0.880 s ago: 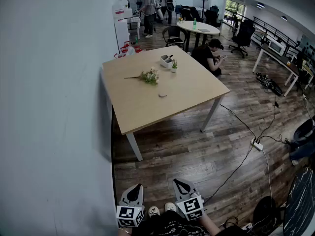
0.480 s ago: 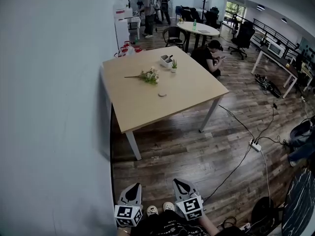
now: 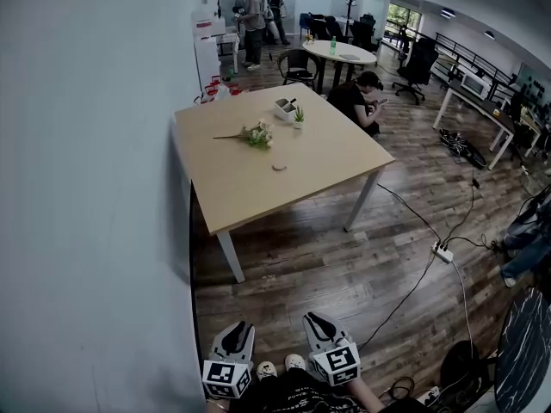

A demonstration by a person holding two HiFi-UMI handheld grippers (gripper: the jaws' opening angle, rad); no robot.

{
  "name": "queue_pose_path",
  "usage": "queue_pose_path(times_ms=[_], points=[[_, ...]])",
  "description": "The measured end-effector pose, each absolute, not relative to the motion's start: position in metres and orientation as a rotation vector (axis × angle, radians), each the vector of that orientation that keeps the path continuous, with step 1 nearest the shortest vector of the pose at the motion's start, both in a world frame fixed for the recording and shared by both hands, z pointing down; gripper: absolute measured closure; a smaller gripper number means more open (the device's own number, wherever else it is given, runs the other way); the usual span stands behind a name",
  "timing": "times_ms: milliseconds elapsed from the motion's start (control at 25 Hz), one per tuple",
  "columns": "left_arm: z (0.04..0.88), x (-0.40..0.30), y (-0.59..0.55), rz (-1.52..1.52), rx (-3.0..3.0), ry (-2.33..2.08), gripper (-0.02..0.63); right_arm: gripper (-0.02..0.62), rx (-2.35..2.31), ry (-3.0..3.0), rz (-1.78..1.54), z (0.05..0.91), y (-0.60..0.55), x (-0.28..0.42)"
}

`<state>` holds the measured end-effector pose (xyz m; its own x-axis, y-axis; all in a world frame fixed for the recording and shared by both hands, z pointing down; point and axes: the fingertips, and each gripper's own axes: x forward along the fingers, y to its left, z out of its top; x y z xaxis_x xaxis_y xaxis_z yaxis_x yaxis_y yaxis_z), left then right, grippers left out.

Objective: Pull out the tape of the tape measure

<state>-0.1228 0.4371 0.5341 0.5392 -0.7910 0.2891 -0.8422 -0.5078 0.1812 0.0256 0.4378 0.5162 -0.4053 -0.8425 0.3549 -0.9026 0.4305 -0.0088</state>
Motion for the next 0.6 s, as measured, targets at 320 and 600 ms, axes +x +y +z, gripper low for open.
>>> queue_pose_path(times_ms=[320, 600], points=[[0.524, -0.137, 0.426, 0.057, 2.440, -1.321, 0.383, 0.301, 1.462, -2.383, 0.319, 0.525, 0.437, 0.023], [0.523, -0.140, 0.432, 0.104, 2.538, -1.205, 0.373, 0.299, 1.497, -2.358, 0.312, 0.522, 0.436, 0.011]])
